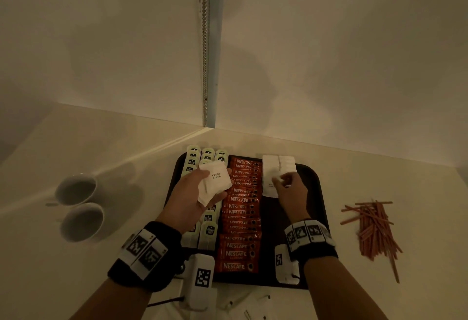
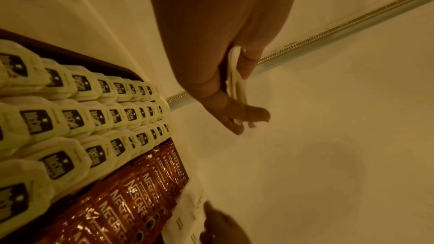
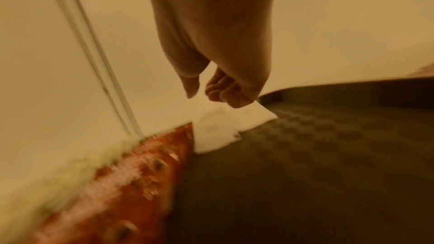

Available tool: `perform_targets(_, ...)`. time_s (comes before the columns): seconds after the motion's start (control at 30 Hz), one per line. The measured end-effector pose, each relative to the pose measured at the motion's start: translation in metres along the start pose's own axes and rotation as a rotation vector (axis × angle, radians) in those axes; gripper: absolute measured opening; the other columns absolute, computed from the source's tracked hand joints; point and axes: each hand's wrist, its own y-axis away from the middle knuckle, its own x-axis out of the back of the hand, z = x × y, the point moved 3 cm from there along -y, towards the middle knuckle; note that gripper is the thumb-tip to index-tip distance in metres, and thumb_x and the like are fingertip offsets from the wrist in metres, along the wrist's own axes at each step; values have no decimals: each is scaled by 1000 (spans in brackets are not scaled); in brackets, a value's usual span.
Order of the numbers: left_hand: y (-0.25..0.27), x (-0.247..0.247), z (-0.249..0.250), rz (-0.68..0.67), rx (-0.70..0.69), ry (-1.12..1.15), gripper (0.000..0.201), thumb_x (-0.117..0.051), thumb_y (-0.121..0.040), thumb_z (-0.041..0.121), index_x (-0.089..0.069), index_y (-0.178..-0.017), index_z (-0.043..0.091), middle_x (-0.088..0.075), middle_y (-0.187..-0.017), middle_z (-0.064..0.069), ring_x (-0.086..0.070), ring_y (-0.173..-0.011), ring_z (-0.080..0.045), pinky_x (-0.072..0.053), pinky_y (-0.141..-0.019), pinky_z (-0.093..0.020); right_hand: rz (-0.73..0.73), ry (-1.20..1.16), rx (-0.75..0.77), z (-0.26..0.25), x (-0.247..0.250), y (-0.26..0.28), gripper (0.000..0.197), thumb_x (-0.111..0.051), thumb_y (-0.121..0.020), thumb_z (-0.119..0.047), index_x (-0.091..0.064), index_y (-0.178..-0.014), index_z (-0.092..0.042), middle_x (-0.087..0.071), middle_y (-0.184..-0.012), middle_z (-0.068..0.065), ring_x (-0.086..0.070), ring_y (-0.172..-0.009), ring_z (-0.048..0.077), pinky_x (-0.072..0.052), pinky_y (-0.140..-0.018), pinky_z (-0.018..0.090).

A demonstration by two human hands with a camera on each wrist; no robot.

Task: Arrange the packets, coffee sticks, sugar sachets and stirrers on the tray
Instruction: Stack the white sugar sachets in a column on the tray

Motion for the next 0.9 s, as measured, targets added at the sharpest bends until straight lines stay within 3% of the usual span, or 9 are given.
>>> perform_targets(0.1,1,-3,3,50,-64,-148,13,-49,-96,9,-60,-94,14,-65,-91,-7,-62,-79,-20,-55,-49,-24,-271,-176,175,-51,-4,24,20,-57,-91,-31,-60,-103,-16,-63,-96,-6,-61,-91,12,-45,-65,12)
perform_targets(0.2,0,-7,2,10,-127,-350,12,-53,-95,13,-64,-96,17,-67,-95,-4,-63,-86,-18,-52,-52,-22,-492,-274,300,-95,-9,49,20,-55,-92,-35,-64,-107,-25,-66,-101,-5,-64,-92,13,-55,-75,23)
perform_targets(0.3,3,-8,2,1,-213,-462,13,-57,-93,16,-66,-101,14,-68,-94,-4,-65,-82,-14,-50,-53,-21,-504,-241,418,-114,-11,60,17,-57,-92,-29,-68,-102,-20,-69,-92,-2,-66,-83,15,-54,-75,31)
perform_targets(0.43,5,-3,2,20,-296,-495,25,-69,-84,8,-63,-108,11,-69,-96,-4,-66,-77,-8,-50,-54,-17,-514,-581,225,-111,-10,63,12,-55,-93,-13,-61,-101,-7,-65,-80,4,-59,-67,11,-49,-62,25)
perform_targets(0.57,6,-2,5,67,-382,-529,18,-69,-83,4,-65,-97,14,-68,-91,-5,-64,-78,-11,-50,-55,-18,-599,-712,57,-96,-15,73,17,-58,-90,-12,-61,-107,-13,-67,-107,12,-62,-95,27,-49,-88,46)
perform_targets(0.63,6,-3,8,100,-426,-564,12,-68,-84,6,-65,-94,12,-68,-89,-6,-63,-74,-11,-50,-54,-17,-639,-640,44,-90,-17,80,23,-62,-88,-17,-62,-110,-17,-67,-109,10,-63,-99,27,-48,-93,48)
perform_targets(0.77,8,-8,12,93,-490,-662,7,-68,-85,9,-69,-92,9,-67,-80,-4,-61,-65,-5,-48,-50,-16,-611,-643,49,-85,-14,84,36,-69,-79,-27,-62,-112,-14,-69,-108,9,-66,-99,27,-53,-89,45)
perform_targets(0.9,9,-12,13,80,-516,-688,4,-68,-85,8,-68,-87,12,-64,-73,0,-58,-55,4,-45,-48,-13,-521,-625,95,-86,-8,81,16,-62,-87,-15,-64,-103,-11,-70,-100,10,-67,-90,25,-55,-82,39)
